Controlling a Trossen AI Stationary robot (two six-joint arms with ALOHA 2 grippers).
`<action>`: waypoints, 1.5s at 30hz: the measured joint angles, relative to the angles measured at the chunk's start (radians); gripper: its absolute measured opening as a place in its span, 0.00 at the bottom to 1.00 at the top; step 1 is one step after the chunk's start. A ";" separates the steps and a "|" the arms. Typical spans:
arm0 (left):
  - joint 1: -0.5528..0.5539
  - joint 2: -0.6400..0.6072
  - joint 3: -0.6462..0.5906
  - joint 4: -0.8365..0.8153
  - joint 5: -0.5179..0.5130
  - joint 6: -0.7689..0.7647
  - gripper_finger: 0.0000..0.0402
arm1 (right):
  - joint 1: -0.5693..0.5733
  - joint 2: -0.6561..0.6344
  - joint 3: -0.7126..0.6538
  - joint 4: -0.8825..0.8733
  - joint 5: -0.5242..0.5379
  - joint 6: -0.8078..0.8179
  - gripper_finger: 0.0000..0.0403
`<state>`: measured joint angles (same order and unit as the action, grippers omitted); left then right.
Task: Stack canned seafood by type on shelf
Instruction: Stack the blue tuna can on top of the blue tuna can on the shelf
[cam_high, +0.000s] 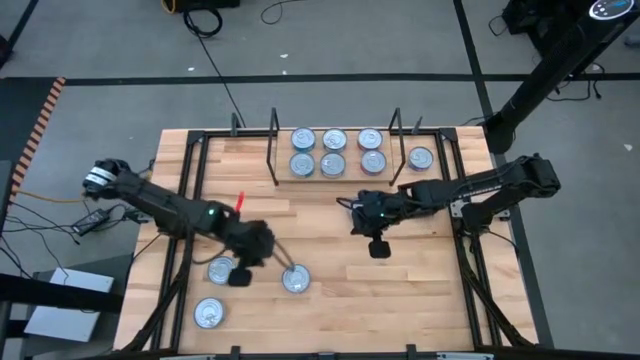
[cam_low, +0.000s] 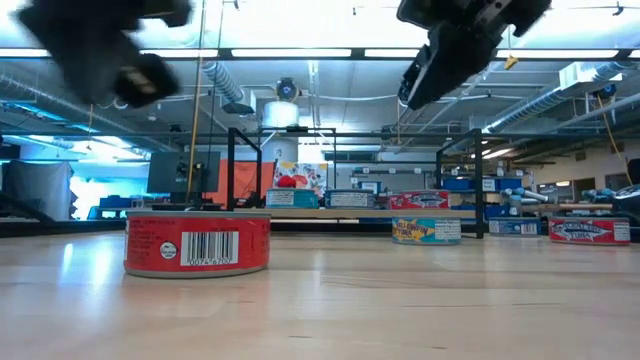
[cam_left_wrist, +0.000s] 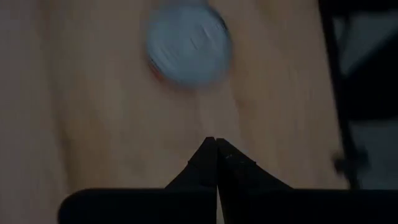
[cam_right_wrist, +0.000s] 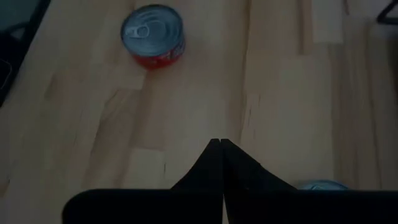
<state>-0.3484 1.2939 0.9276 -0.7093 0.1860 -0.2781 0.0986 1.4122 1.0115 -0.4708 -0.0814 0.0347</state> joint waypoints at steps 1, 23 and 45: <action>-0.023 -0.001 0.000 -0.046 0.021 -0.010 0.00 | -0.002 -0.001 0.000 0.010 0.000 0.023 0.00; -0.137 -0.052 -0.160 -0.216 0.014 0.242 0.00 | 0.111 0.010 0.000 0.142 0.211 0.260 0.01; -0.008 -0.039 -0.190 -0.199 -0.017 0.247 0.18 | 0.135 0.010 0.000 0.149 0.192 0.268 0.01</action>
<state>-0.3563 1.2549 0.7376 -0.9086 0.1693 -0.0311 0.2333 1.4220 1.0119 -0.3222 0.1101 0.3024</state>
